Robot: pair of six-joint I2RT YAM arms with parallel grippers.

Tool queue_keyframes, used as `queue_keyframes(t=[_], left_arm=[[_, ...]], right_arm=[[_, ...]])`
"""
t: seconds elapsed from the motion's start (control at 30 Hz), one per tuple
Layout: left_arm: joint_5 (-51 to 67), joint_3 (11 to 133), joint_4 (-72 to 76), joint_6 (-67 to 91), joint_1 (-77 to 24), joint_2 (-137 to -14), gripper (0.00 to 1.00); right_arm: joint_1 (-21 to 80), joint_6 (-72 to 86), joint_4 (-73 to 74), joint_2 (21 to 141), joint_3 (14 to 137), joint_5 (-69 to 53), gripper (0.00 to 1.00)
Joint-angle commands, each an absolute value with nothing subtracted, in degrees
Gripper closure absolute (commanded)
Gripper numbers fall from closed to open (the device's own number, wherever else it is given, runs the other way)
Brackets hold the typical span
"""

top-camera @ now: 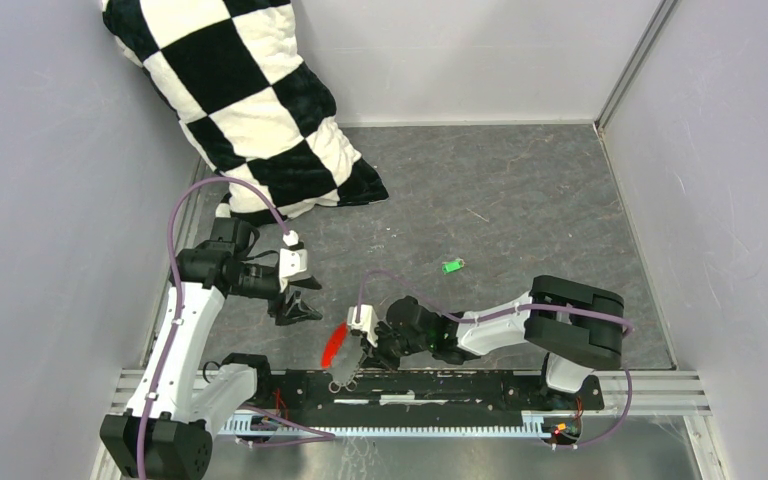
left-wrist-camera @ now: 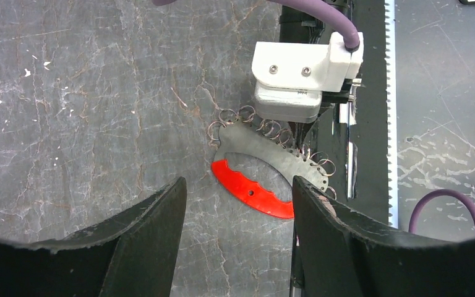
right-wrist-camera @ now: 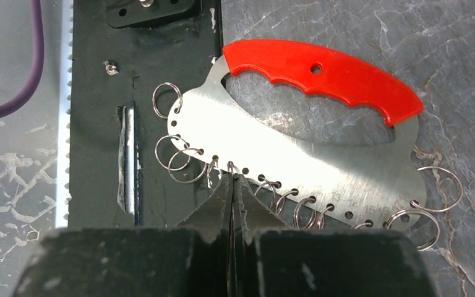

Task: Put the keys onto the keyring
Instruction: Pick up the keyring from the center of the board.

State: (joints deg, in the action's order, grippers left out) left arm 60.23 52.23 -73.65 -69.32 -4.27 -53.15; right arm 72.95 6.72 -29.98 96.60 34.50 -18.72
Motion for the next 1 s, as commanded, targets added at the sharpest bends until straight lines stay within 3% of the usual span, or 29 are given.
queue_keyframes(t=[0.0,0.4,0.53,0.73,0.8,0.97], left_arm=[[60.9,53.7,-74.0,-72.9,-4.3,-52.4,0.3],[62.0,53.9,-74.7,-70.6,-4.5,-53.6,0.29],[62.8,55.0,-83.9,-81.8,-4.6,-55.8,0.25],[65.2,53.8,-83.9,-86.4,-5.2,-54.0,0.22],[65.3,53.9,-83.8,-86.5,-5.5,-54.5,0.24],[65.8,56.5,-83.9,-85.3,-5.8,-56.8,0.42]], right_arm=[[73.0,6.8,-32.4,96.7,37.3,-20.1,0.99],[72.5,3.1,-26.1,86.2,41.2,-14.5,1.0],[72.3,1.3,-23.6,83.8,45.3,-14.4,1.0],[71.9,-3.6,-17.9,82.3,52.1,-14.0,0.99],[71.8,-4.6,-17.0,81.5,53.7,-14.0,1.0],[71.5,-6.6,-14.8,80.7,56.9,-14.0,1.0]])
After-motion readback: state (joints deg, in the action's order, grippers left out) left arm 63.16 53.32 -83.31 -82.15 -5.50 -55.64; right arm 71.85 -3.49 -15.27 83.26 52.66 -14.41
